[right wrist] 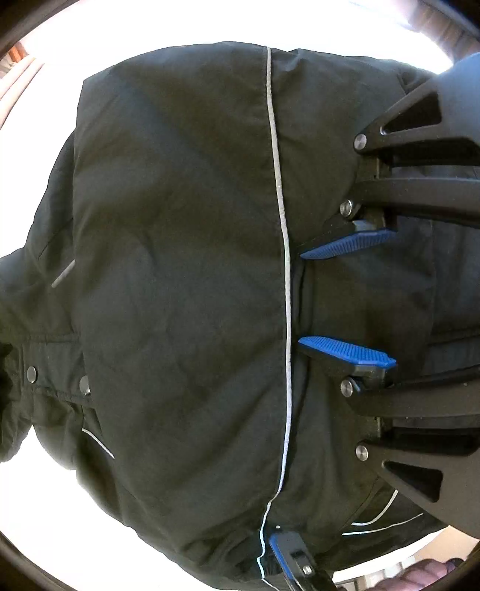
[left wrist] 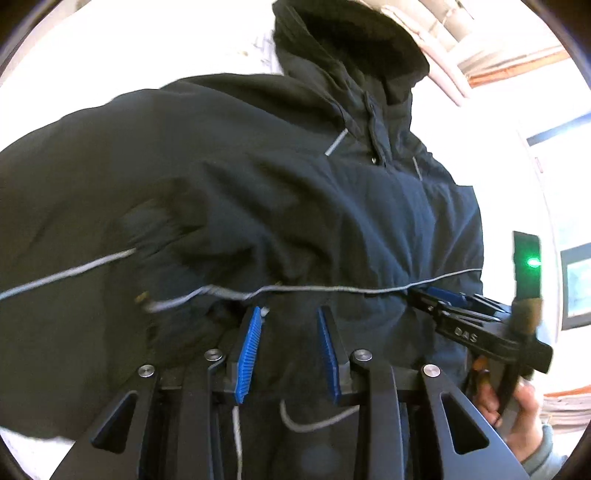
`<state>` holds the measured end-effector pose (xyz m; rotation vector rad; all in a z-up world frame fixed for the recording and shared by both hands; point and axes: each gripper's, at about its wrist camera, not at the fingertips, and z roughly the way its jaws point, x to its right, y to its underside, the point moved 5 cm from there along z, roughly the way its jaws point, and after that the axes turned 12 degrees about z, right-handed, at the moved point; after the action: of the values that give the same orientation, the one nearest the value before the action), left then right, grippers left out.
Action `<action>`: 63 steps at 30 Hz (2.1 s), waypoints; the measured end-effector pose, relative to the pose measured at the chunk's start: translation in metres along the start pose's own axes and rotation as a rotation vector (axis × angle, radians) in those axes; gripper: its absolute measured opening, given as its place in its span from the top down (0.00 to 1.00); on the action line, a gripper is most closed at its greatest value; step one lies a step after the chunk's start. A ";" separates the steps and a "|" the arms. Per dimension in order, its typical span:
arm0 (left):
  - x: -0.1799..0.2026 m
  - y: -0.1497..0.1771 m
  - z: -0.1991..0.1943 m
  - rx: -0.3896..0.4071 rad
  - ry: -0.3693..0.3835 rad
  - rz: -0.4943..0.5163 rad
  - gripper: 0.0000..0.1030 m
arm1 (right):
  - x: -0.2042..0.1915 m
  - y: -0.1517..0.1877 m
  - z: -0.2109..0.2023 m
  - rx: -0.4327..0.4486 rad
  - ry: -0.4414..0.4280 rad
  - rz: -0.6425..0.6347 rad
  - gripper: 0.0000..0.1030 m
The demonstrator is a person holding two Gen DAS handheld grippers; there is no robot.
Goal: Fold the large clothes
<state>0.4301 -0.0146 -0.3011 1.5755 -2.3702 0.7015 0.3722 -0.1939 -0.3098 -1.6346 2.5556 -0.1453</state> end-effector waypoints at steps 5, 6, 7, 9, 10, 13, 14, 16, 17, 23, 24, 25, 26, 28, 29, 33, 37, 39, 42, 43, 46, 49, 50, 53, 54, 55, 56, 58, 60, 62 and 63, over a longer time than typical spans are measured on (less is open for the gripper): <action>-0.034 0.032 -0.044 0.031 -0.001 -0.142 0.63 | 0.002 0.002 0.006 0.007 0.019 -0.006 0.55; -0.040 0.037 -0.050 0.040 -0.043 -0.163 0.60 | -0.002 0.002 0.008 0.006 0.023 -0.008 0.55; -0.050 0.044 -0.062 0.059 -0.085 -0.190 0.58 | -0.004 0.003 0.008 0.003 0.027 -0.010 0.55; -0.074 0.060 -0.083 0.096 -0.135 -0.263 0.56 | -0.010 0.002 0.010 -0.003 0.030 -0.011 0.54; -0.091 0.070 -0.095 0.120 -0.145 -0.323 0.55 | -0.011 0.001 0.010 -0.006 0.031 -0.014 0.54; -0.144 0.102 -0.124 0.167 -0.238 -0.496 0.46 | -0.015 -0.003 0.011 -0.011 0.032 -0.019 0.54; -0.159 0.113 -0.132 0.186 -0.256 -0.550 0.46 | -0.016 -0.003 0.011 -0.010 0.035 -0.021 0.54; -0.191 0.139 -0.151 0.226 -0.287 -0.669 0.46 | -0.019 -0.006 0.013 -0.009 0.045 -0.027 0.53; -0.204 0.149 -0.159 0.241 -0.303 -0.712 0.46 | -0.021 -0.006 0.013 -0.007 0.049 -0.029 0.53; -0.288 0.209 -0.186 0.323 -0.359 -0.989 0.45 | -0.031 -0.003 0.015 0.014 0.077 -0.049 0.52; -0.302 0.217 -0.186 0.344 -0.340 -1.024 0.45 | -0.031 -0.003 0.016 0.018 0.077 -0.051 0.51; -0.311 0.221 -0.185 0.357 -0.327 -1.044 0.45 | -0.032 -0.002 0.016 0.022 0.078 -0.053 0.51; -0.317 0.223 -0.183 0.375 -0.306 -1.055 0.45 | -0.033 -0.002 0.015 0.024 0.081 -0.056 0.51; -0.328 0.224 -0.180 0.413 -0.275 -1.060 0.45 | -0.036 -0.001 0.016 0.023 0.089 -0.058 0.51; -0.330 0.222 -0.179 0.425 -0.272 -1.053 0.44 | -0.037 -0.001 0.016 0.020 0.094 -0.059 0.51; -0.334 0.209 -0.175 0.438 -0.289 -1.011 0.47 | -0.045 -0.001 0.017 0.004 0.126 -0.065 0.50; -0.332 0.196 -0.183 0.411 -0.367 -0.914 0.70 | -0.050 -0.001 0.015 0.015 0.134 -0.075 0.50; -0.327 0.189 -0.190 0.402 -0.406 -0.876 0.78 | -0.050 -0.001 0.014 0.022 0.129 -0.073 0.49; -0.309 0.173 -0.206 0.409 -0.489 -0.791 0.81 | -0.050 0.001 0.014 0.028 0.123 -0.068 0.49; -0.298 0.165 -0.214 0.418 -0.522 -0.750 0.81 | -0.051 0.002 0.014 0.030 0.123 -0.069 0.49; -0.264 0.141 -0.231 0.446 -0.576 -0.643 0.82 | -0.047 0.002 0.011 0.034 0.116 -0.073 0.49; -0.217 0.110 -0.239 0.464 -0.601 -0.496 0.84 | -0.042 0.003 0.010 0.033 0.100 -0.069 0.49; -0.201 0.100 -0.240 0.466 -0.612 -0.446 0.84 | -0.041 0.003 0.009 0.031 0.097 -0.067 0.49; -0.153 0.073 -0.242 0.485 -0.640 -0.314 0.85 | -0.036 0.002 0.008 0.025 0.095 -0.065 0.49; -0.138 0.065 -0.242 0.493 -0.634 -0.277 0.85 | -0.034 0.000 0.009 0.023 0.094 -0.066 0.49; -0.118 0.056 -0.239 0.497 -0.628 -0.222 0.85 | -0.033 -0.001 0.009 0.022 0.094 -0.067 0.49; -0.103 0.050 -0.236 0.498 -0.627 -0.180 0.85 | -0.031 -0.003 0.008 0.021 0.092 -0.068 0.49; -0.067 0.037 -0.224 0.491 -0.623 -0.074 0.85 | -0.029 -0.004 0.008 0.024 0.081 -0.067 0.48; -0.038 0.027 -0.211 0.481 -0.619 0.013 0.85 | -0.026 -0.005 0.009 0.029 0.070 -0.067 0.48; -0.006 0.019 -0.191 0.466 -0.613 0.114 0.85 | -0.024 -0.004 0.008 0.034 0.062 -0.067 0.48; 0.006 0.016 -0.183 0.458 -0.616 0.156 0.85 | -0.022 -0.004 0.008 0.036 0.059 -0.069 0.48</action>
<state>0.3973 0.0764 -0.1452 2.0425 -2.9494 0.9561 0.3862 -0.1753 -0.3160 -1.7312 2.5241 -0.2480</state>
